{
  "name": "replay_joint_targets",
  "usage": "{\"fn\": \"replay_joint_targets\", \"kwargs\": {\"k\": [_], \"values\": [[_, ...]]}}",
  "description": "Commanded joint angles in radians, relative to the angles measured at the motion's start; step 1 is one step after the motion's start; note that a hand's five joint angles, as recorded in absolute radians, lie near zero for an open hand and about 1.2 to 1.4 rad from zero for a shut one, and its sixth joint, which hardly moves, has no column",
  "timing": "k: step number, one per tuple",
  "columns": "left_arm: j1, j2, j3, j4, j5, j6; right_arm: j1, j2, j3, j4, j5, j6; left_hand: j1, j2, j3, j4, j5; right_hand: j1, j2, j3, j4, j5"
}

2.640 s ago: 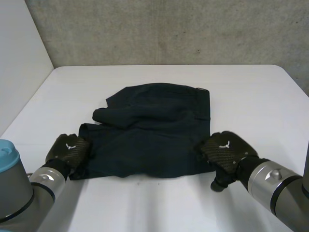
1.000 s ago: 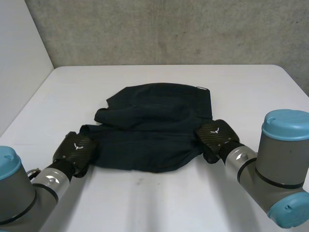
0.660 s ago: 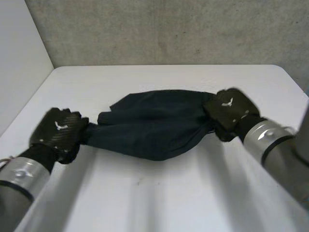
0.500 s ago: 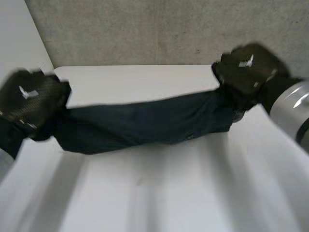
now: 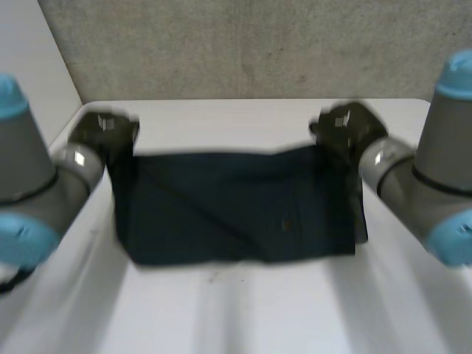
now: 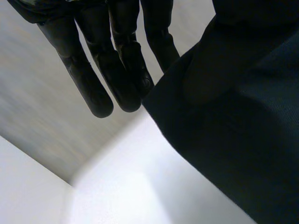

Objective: Fold the shorts.

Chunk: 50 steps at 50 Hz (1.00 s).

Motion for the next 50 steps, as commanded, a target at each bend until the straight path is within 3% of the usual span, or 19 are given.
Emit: {"fn": "replay_joint_targets", "kwargs": {"k": [1,6,9,16,23,31,38,50], "values": [[-0.054,-0.028,0.52,0.099,-0.153,-0.012,0.004,0.008,-0.26,-0.337,0.069,0.077,0.248,0.199,0.205,0.195,0.246,0.423,0.212,0.221,0.204,0.25],[-0.081,0.012,0.608,0.209,-0.187,-0.03,-0.005,-0.013,-0.318,-0.552,0.081,0.195,0.248,0.199,0.205,0.195,0.246,0.423,0.212,0.221,0.204,0.25],[-0.104,0.076,0.568,0.269,-0.188,-0.072,0.004,-0.041,-0.306,-0.589,0.094,0.209,0.248,0.199,0.205,0.195,0.246,0.423,0.212,0.221,0.204,0.25],[-0.1,0.144,0.311,0.282,-0.17,-0.133,0.003,-0.041,-0.246,-0.409,0.08,0.206,0.248,0.199,0.205,0.195,0.246,0.423,0.212,0.221,0.204,0.25],[-0.089,0.144,-0.011,0.297,-0.133,-0.129,0.001,0.046,-0.157,-0.205,-0.006,0.154,0.248,0.199,0.205,0.195,0.246,0.423,0.212,0.221,0.204,0.25],[-0.078,0.017,-0.257,0.308,-0.112,-0.118,-0.002,0.181,-0.035,-0.132,-0.023,0.015,0.248,0.199,0.205,0.195,0.246,0.423,0.212,0.221,0.204,0.25],[-0.08,-0.004,-0.368,0.265,-0.113,-0.028,-0.008,0.181,0.083,-0.1,-0.021,-0.021,0.248,0.199,0.205,0.195,0.246,0.423,0.212,0.221,0.204,0.25],[-0.091,0.324,-0.616,0.095,-0.112,0.184,-0.007,-0.055,0.312,0.027,-0.02,-0.045,0.248,0.199,0.205,0.195,0.246,0.423,0.212,0.221,0.204,0.25]]}}
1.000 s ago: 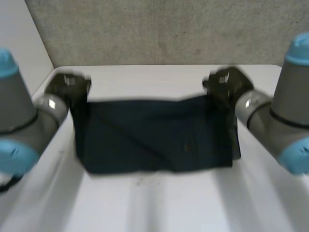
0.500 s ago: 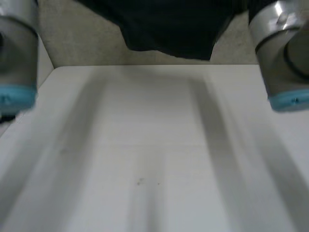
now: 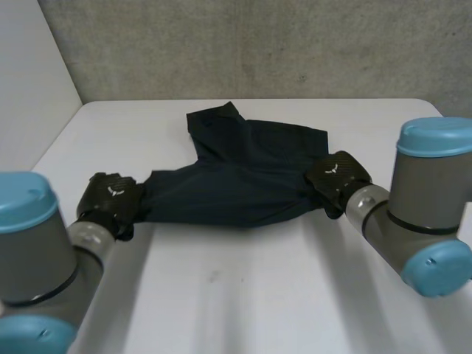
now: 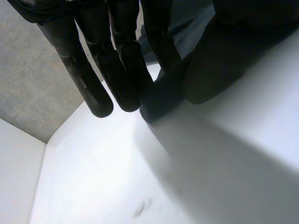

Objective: Fold the shorts.

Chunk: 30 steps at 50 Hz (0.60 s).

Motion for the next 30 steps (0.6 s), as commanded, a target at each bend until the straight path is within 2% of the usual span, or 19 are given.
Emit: {"fn": "replay_joint_targets", "kwargs": {"k": [1,5,7,12,13,14,15,16,21,25,26,29,30], "values": [[-0.012,0.221,-0.156,-0.124,0.002,0.111,0.001,-0.156,0.14,0.11,-0.002,-0.017,0.248,0.197,0.204,0.191,0.246,0.423,0.212,0.214,0.204,0.25],[-0.026,0.296,-0.221,-0.19,0.01,0.134,-0.004,-0.228,0.223,0.188,-0.005,-0.064,0.248,0.197,0.204,0.191,0.246,0.423,0.212,0.214,0.204,0.25],[-0.059,0.319,-0.25,-0.227,0.01,0.135,-0.004,-0.269,0.273,0.222,-0.007,-0.113,0.248,0.197,0.204,0.191,0.246,0.423,0.212,0.214,0.204,0.25],[-0.118,0.323,-0.267,-0.247,0.013,0.131,-0.004,-0.334,0.367,0.213,-0.013,-0.173,0.205,0.154,0.161,0.148,0.203,0.423,0.212,0.214,0.204,0.25],[-0.124,0.322,-0.267,-0.247,0.013,0.131,-0.004,-0.337,0.391,0.184,-0.014,-0.173,0.03,-0.021,-0.014,-0.027,0.028,0.423,0.212,0.214,0.204,0.25],[-0.133,0.324,-0.262,-0.238,0.01,0.135,-0.004,-0.339,0.404,0.167,-0.014,-0.173,-0.539,-0.589,-0.583,-0.595,-0.54,0.423,0.212,0.214,0.204,0.25],[-0.136,0.324,-0.254,-0.232,0.008,0.138,-0.004,-0.342,0.418,0.138,-0.014,-0.172,-0.841,-0.891,-0.885,-0.897,-0.843,0.423,0.212,0.214,0.204,0.25],[-0.136,0.327,-0.245,-0.221,0.008,0.138,-0.004,-0.343,0.428,0.12,-0.014,-0.17,-0.974,-1.024,-1.018,-1.03,-0.976,0.423,0.212,0.214,0.204,0.25],[-0.126,0.318,-0.152,-0.105,0.013,0.129,-0.004,-0.346,0.52,-0.067,-0.016,-0.166,-0.974,-1.024,-1.018,-1.03,-0.976,0.423,0.212,0.214,0.204,0.25],[-0.092,0.289,-0.092,0.039,0.016,0.134,-0.001,-0.346,0.563,-0.172,-0.016,-0.129,-0.973,-1.023,-1.017,-1.03,-0.975,0.423,0.212,0.214,0.204,0.25],[-0.077,0.255,-0.064,0.105,0.029,0.134,-0.001,-0.346,0.567,-0.184,-0.016,-0.12,-0.97,-1.021,-1.014,-1.027,-0.972,0.423,0.212,0.214,0.204,0.25],[-0.057,0.171,-0.018,0.184,0.086,0.135,0.001,-0.345,0.571,-0.204,-0.017,-0.086,-0.956,-1.006,-1.0,-1.012,-0.957,0.423,0.212,0.214,0.204,0.25],[-0.041,0.105,0.026,0.21,0.144,0.131,0.001,-0.345,0.571,-0.206,-0.017,-0.081,-0.941,-0.991,-0.985,-0.997,-0.943,0.423,0.212,0.214,0.204,0.25]]}}
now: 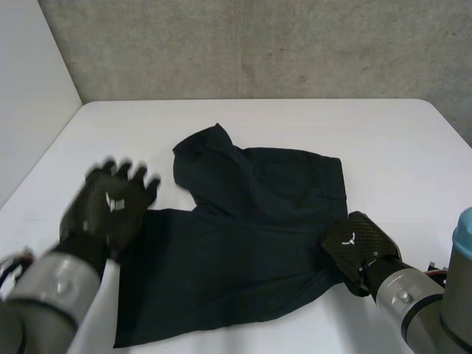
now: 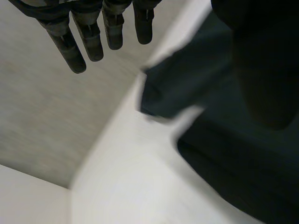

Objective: Fold the shorts.

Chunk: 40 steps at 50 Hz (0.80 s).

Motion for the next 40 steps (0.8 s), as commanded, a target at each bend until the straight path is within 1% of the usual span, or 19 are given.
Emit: {"fn": "replay_joint_targets", "kwargs": {"k": [1,2,3,5,7,10,11,13,14,17,20,23,26,29,35,40], "values": [[0.071,-0.216,0.161,0.229,0.149,-0.003,0.003,0.004,0.028,-0.09,-0.001,0.071,0.018,0.004,-0.009,0.003,-0.014,0.423,0.212,0.214,0.204,0.25],[0.078,-0.253,0.186,0.228,0.182,-0.003,0.002,0.007,0.028,-0.093,-0.003,0.079,0.027,0.013,0.0,0.011,-0.005,0.423,0.212,0.214,0.204,0.25],[0.09,-0.321,0.236,0.219,0.222,-0.005,0.002,0.009,0.028,-0.095,-0.003,0.082,0.05,0.036,0.023,0.035,0.018,0.423,0.212,0.214,0.204,0.25],[0.101,-0.389,0.29,0.205,0.249,-0.005,0.0,0.013,0.028,-0.095,-0.006,0.089,0.077,0.063,0.049,0.061,0.045,0.423,0.212,0.214,0.204,0.25],[0.113,-0.482,0.376,0.17,0.256,-0.006,0.002,0.018,0.03,-0.095,-0.018,0.102,0.094,0.08,0.067,0.079,0.062,0.423,0.212,0.214,0.204,0.25],[0.115,-0.578,0.469,0.119,0.264,-0.006,0.002,0.033,0.036,-0.102,-0.036,0.122,0.135,0.121,0.108,0.12,0.103,0.423,0.212,0.214,0.204,0.25],[0.115,-0.64,0.526,0.087,0.272,-0.006,0.002,0.036,0.037,-0.107,-0.041,0.128,0.147,0.133,0.12,0.132,0.115,0.423,0.212,0.214,0.204,0.25],[0.118,-0.691,0.58,0.056,0.278,-0.008,0.0,0.039,0.039,-0.113,-0.049,0.137,0.156,0.142,0.129,0.141,0.124,0.423,0.212,0.214,0.204,0.25],[0.121,-0.746,0.647,0.023,0.281,-0.009,0.0,0.041,0.039,-0.113,-0.049,0.137,0.179,0.165,0.152,0.164,0.147,0.423,0.212,0.214,0.204,0.25],[0.127,-0.826,0.753,-0.033,0.281,-0.012,0.0,0.041,0.039,-0.113,-0.049,0.137,0.241,0.227,0.214,0.225,0.209,0.423,0.212,0.214,0.204,0.25],[0.138,-0.874,0.819,-0.073,0.283,-0.024,0.0,0.041,0.037,-0.115,-0.05,0.137,0.311,0.297,0.284,0.296,0.279,0.423,0.212,0.214,0.204,0.25],[0.141,-0.92,0.891,-0.116,0.287,-0.067,0.0,0.042,0.037,-0.115,-0.05,0.137,0.505,0.491,0.478,0.489,0.473,0.423,0.212,0.214,0.204,0.25],[0.143,-0.949,0.959,-0.139,0.307,-0.122,0.0,0.044,0.037,-0.115,-0.049,0.137,0.646,0.632,0.619,0.63,0.614,0.423,0.212,0.214,0.204,0.25],[0.144,-0.975,1.006,-0.145,0.313,-0.155,0.0,0.046,0.039,-0.115,-0.049,0.137,0.763,0.749,0.736,0.748,0.731,0.423,0.212,0.214,0.204,0.25],[0.144,-1.017,1.053,-0.148,0.315,-0.159,0.0,0.046,0.039,-0.115,-0.049,0.137,0.737,0.723,0.71,0.722,0.706,0.423,0.212,0.214,0.204,0.25],[0.141,-1.034,1.053,-0.149,0.319,-0.159,-0.001,0.046,0.039,-0.115,-0.049,0.137,0.632,0.618,0.605,0.617,0.6,0.423,0.212,0.214,0.204,0.25]]}}
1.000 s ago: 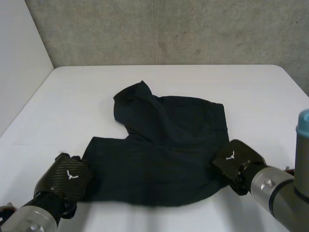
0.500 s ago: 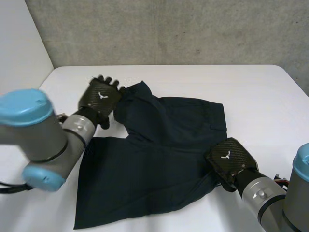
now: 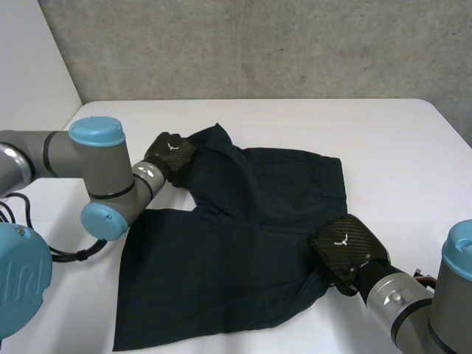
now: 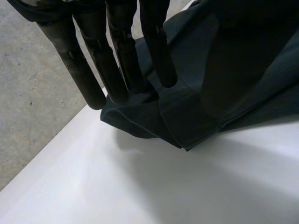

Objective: Fold the shorts.

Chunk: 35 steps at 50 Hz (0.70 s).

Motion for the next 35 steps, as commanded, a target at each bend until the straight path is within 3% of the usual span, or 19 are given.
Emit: {"fn": "replay_joint_targets", "kwargs": {"k": [1,8,12,16,20,24,28,35], "values": [[-0.003,-0.029,0.011,0.001,0.006,0.0,0.0,0.0,0.0,0.0,0.0,0.0,-0.009,-0.01,-0.01,-0.01,-0.008,0.418,0.212,0.214,0.204,0.25],[-0.002,-0.043,0.026,0.004,0.026,0.003,0.0,0.006,0.0,0.0,0.0,0.0,-0.047,-0.048,-0.049,-0.049,-0.046,0.418,0.212,0.214,0.204,0.25],[-0.002,-0.076,0.063,0.001,0.02,0.011,-0.002,0.02,-0.001,0.0,0.0,0.0,0.052,0.051,0.051,0.051,0.053,0.418,0.212,0.214,0.204,0.25],[-0.002,-0.102,0.095,0.0,0.007,0.009,-0.002,0.025,-0.001,0.0,0.002,-0.002,0.539,0.538,0.538,0.538,0.54,0.418,0.212,0.214,0.204,0.25],[-0.002,-0.102,0.097,-0.002,-0.06,0.017,-0.002,0.025,-0.003,0.0,0.002,-0.002,0.592,0.592,0.591,0.591,0.593,0.418,0.212,0.214,0.204,0.25],[-0.015,-0.078,0.065,-0.023,-0.225,0.061,0.0,0.025,-0.003,0.0,0.002,0.0,0.592,0.592,0.591,0.591,0.593,0.418,0.212,0.214,0.204,0.25],[-0.017,-0.014,-0.003,-0.049,-0.327,0.098,0.0,0.025,-0.001,0.002,0.002,0.0,0.592,0.592,0.591,0.591,0.593,0.418,0.212,0.214,0.204,0.25],[-0.034,0.057,-0.101,-0.056,-0.424,0.106,0.003,0.025,0.002,0.002,-0.001,0.0,0.592,0.592,0.591,0.591,0.593,0.418,0.212,0.214,0.204,0.25]]}}
